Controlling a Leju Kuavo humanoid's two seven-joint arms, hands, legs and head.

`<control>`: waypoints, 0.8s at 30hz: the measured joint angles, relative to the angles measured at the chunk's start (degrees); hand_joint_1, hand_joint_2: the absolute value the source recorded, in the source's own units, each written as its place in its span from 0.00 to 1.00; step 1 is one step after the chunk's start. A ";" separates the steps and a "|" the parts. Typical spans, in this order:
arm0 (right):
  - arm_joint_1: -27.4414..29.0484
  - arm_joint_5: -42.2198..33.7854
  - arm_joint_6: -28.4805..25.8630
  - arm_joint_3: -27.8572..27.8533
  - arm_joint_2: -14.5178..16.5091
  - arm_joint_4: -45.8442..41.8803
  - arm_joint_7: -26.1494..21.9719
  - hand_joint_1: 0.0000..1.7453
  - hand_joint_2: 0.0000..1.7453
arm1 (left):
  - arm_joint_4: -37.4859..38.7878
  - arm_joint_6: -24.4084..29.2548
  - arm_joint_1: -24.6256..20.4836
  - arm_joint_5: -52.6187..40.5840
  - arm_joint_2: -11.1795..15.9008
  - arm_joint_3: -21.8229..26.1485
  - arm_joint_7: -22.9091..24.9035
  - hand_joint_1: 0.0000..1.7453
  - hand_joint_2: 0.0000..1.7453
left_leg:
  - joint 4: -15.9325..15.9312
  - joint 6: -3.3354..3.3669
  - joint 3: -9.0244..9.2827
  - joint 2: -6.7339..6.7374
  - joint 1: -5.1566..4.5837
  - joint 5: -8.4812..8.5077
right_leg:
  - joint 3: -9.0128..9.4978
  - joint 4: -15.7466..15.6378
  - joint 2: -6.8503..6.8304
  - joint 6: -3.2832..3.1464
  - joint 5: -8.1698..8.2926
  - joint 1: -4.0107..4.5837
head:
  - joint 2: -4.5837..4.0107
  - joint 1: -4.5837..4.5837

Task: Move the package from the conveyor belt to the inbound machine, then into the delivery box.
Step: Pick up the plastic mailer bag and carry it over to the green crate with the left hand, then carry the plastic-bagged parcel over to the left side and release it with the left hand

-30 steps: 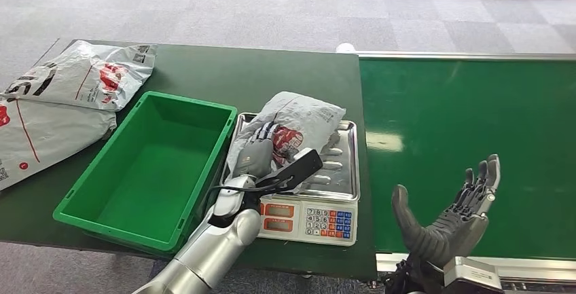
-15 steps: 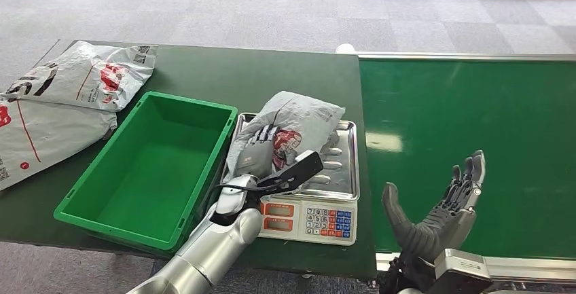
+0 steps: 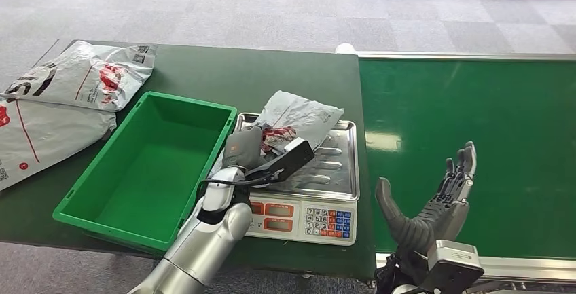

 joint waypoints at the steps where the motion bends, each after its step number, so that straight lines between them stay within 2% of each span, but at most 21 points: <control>1: 0.00 0.10 0.09 -0.02 0.00 0.00 0.11 0.00 1.00 | -1.75 -0.17 0.28 -0.01 0.29 0.41 0.03 1.00 1.00 | 0.00 0.00 -0.02 -0.01 0.00 0.00 | -0.02 0.00 0.00 0.00 0.00 0.00 | 0.00 0.00; 12: 0.19 0.82 -0.12 -0.61 0.13 0.26 0.58 0.00 1.00 | -15.92 2.37 3.31 4.12 2.89 4.37 -3.47 1.00 1.00 | 0.00 0.00 -0.30 -0.02 0.00 0.00 | -0.30 0.01 -0.01 0.00 -0.01 0.01 | 0.00 0.00; 18: 1.38 0.66 -0.93 -1.44 0.11 0.42 0.94 0.00 1.00 | -28.01 2.42 4.84 7.78 6.58 9.15 -2.61 1.00 1.00 | -0.01 -0.02 -0.36 0.01 0.01 0.00 | -0.42 0.03 0.05 -0.01 -0.01 0.04 | 0.00 0.00; 24: 1.75 0.55 -1.00 -1.83 0.11 0.42 1.01 0.00 1.00 | -33.39 1.76 5.64 8.42 8.57 12.89 -3.15 1.00 1.00 | -0.01 -0.03 -0.39 -0.02 0.07 0.02 | -0.43 0.03 -0.01 -0.02 -0.02 0.04 | 0.00 0.00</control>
